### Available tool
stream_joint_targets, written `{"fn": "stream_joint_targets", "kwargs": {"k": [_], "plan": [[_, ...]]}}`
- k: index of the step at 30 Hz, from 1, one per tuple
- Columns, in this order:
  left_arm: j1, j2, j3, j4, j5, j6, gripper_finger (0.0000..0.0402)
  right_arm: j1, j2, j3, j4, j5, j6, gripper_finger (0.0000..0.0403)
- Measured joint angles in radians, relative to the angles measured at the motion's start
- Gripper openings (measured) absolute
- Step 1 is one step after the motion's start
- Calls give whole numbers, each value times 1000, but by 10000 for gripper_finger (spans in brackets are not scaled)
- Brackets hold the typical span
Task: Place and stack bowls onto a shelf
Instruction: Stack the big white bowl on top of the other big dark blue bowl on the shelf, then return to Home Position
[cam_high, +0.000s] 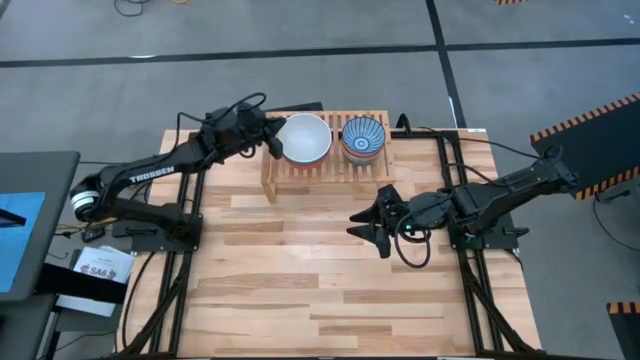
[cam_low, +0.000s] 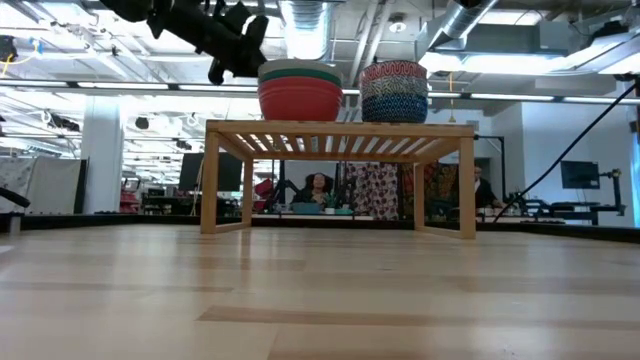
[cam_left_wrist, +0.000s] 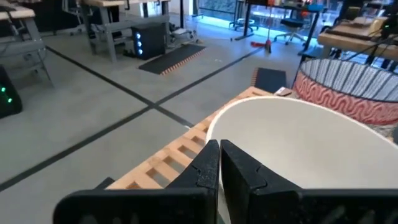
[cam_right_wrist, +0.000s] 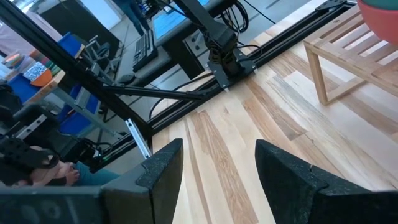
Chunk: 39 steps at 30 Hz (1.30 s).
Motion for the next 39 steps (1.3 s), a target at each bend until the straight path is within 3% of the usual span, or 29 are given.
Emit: {"fn": "stream_joint_targets", "kwargs": {"k": [26, 32, 39], "plan": [[-22, 13, 0, 46, -30, -15, 0, 0, 0, 0, -6, 0, -2, 226], [-111, -44, 0, 56, -76, 18, 0, 0, 0, 0, -6, 0, -2, 226], [-294, -69, 0, 60, -119, 19, 0, 0, 0, 0, -5, 0, -2, 226]]}}
